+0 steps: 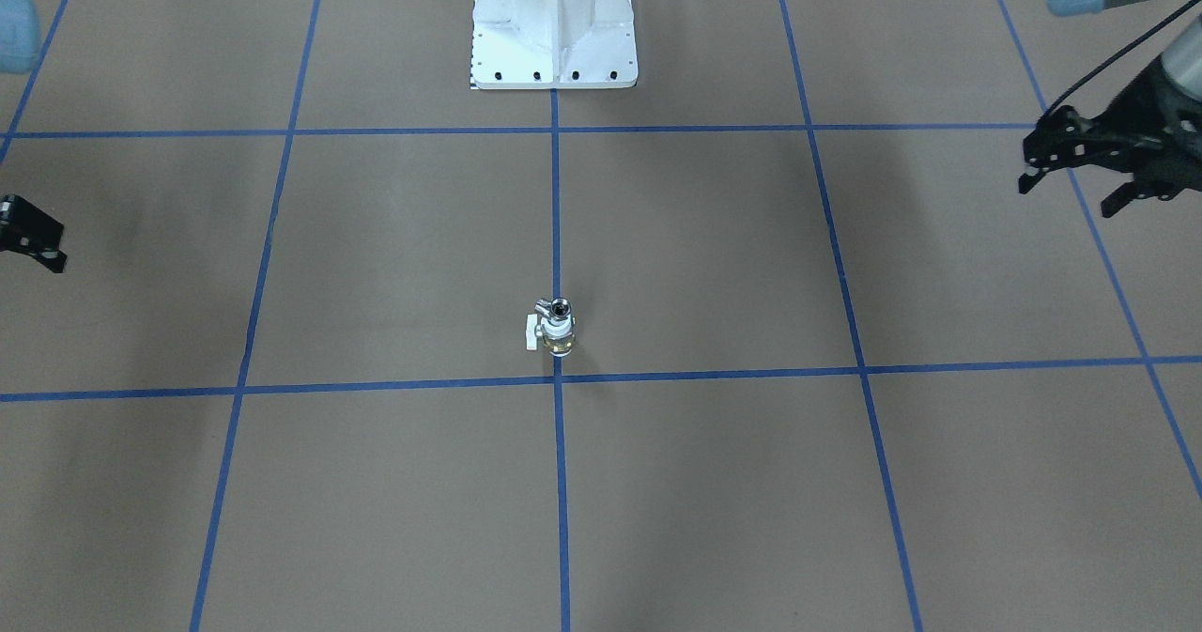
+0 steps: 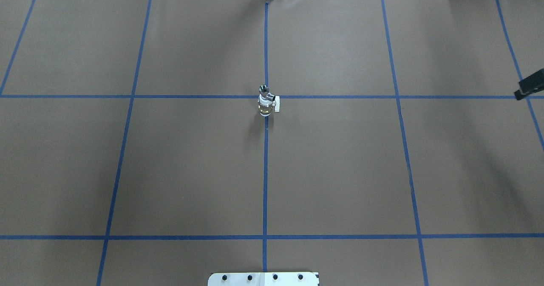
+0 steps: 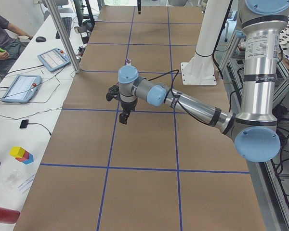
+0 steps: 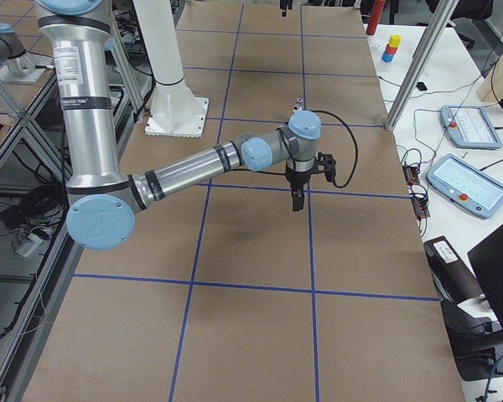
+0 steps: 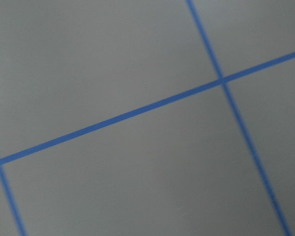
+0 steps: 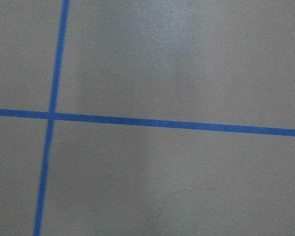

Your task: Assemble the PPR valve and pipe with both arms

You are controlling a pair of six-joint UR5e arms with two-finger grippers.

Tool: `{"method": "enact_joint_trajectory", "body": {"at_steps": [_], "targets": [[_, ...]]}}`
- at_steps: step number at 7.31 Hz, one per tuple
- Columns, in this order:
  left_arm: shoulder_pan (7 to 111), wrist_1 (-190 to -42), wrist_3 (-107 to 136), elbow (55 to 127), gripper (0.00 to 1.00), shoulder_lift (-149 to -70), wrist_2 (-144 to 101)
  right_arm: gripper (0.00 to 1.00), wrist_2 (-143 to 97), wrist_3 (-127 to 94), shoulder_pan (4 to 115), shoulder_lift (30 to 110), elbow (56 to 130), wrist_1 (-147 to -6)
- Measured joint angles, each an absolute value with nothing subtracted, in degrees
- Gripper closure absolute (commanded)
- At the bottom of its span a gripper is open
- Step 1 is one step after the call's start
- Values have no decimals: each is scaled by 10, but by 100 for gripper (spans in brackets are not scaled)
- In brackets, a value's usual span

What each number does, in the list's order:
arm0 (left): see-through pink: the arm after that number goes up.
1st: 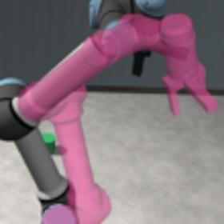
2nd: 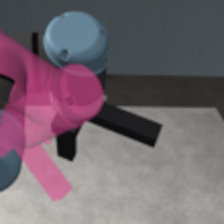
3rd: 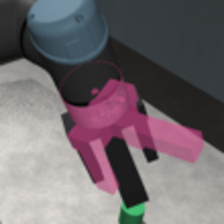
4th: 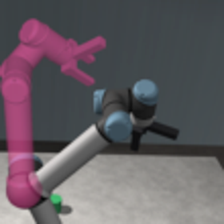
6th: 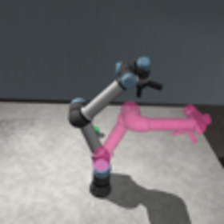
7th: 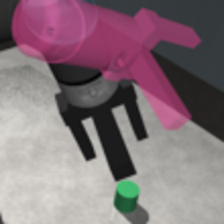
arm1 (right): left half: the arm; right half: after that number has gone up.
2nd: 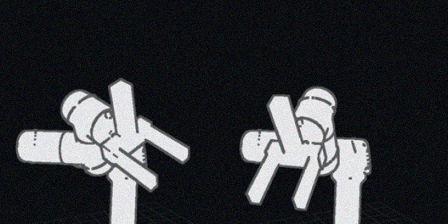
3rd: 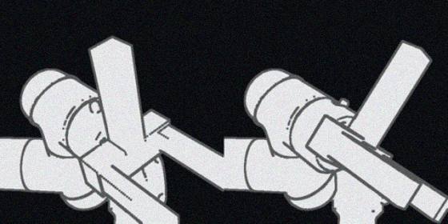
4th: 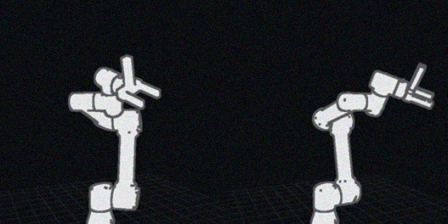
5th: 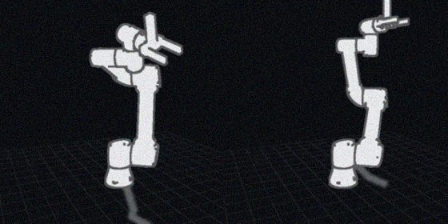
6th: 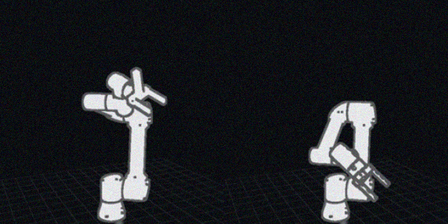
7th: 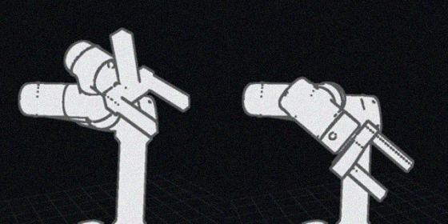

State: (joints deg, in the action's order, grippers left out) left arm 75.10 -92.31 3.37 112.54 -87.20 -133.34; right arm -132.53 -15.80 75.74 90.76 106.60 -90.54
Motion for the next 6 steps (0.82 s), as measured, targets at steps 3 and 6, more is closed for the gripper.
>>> {"method": "enact_joint_trajectory", "body": {"at_steps": [3,6], "targets": [[831,-925,-90,1056,1,-838,-1341,0,-1350,-100,843,960,1064,-906],[849,-922,-95,1040,0,-833,-1348,0,-1326,-97,856,963,1059,-905]]}}
